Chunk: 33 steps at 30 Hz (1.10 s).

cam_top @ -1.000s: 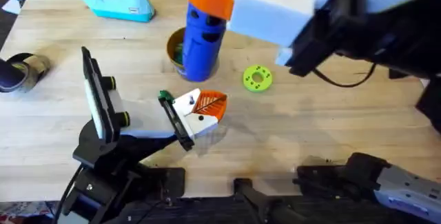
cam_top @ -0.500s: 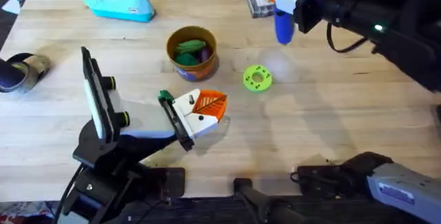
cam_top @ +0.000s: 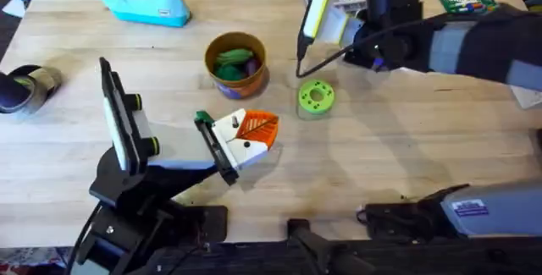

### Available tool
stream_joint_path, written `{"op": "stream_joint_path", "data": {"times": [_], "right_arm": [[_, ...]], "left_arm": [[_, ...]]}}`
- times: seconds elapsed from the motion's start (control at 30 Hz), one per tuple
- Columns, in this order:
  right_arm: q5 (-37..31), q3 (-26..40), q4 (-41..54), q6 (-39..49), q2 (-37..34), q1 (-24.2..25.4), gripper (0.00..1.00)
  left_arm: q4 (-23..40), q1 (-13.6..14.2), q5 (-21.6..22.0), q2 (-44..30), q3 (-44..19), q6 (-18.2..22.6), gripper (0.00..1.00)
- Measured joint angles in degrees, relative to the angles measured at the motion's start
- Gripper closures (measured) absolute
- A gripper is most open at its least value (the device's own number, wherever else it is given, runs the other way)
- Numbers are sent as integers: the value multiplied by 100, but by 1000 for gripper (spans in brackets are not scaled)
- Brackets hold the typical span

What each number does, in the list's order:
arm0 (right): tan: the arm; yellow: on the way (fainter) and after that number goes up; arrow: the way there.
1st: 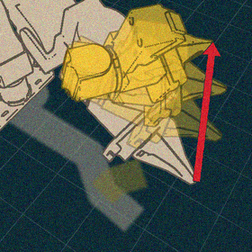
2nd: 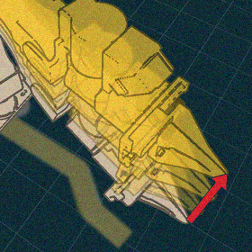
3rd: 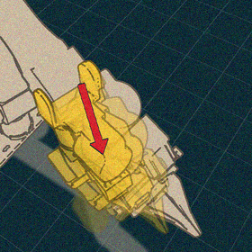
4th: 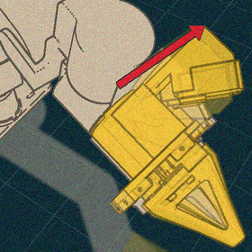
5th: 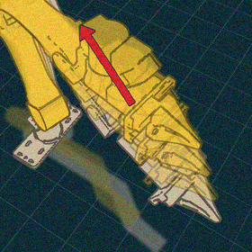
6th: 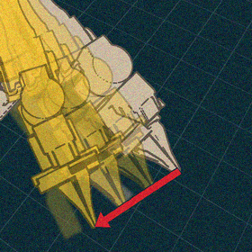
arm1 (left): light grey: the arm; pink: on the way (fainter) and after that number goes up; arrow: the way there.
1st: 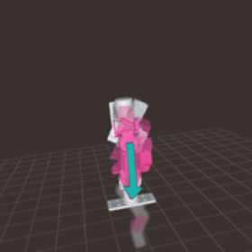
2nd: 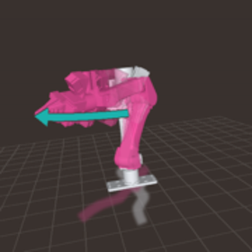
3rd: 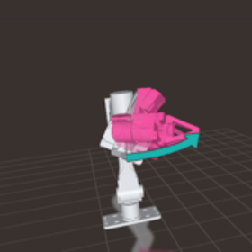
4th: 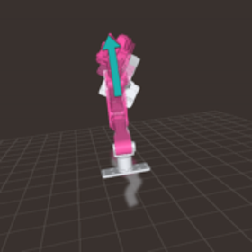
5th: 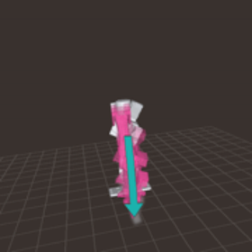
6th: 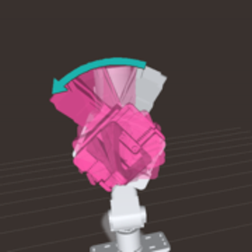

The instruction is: Pick up the gripper from the table and insert it into the empty holder that is missing its gripper. Then pick up a screw, insert it into the mounting hole, and use the screwdriver to tighten it. Finally, clean up the table by picking up the vegetable and placing it into the bucket.

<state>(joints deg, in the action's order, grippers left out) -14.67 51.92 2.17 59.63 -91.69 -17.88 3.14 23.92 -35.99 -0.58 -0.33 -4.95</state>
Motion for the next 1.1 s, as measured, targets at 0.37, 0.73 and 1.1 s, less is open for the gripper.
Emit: {"op": "stream_joint_path", "data": {"times": [0.37, 0.73, 1.1], "right_arm": [[-124, 35, 1000, -100, -306, -352, 355], [-180, 122, 1653, -1389, 626, -371, 7], [-176, 167, 2940, -3630, 2722, -542, 6]], "left_arm": [[0, 0, 0, 0, 2, 2, 982], [0, 0, 0, 0, 0, 1, 982], [0, 0, 3, 0, 0, 0, 982]]}}
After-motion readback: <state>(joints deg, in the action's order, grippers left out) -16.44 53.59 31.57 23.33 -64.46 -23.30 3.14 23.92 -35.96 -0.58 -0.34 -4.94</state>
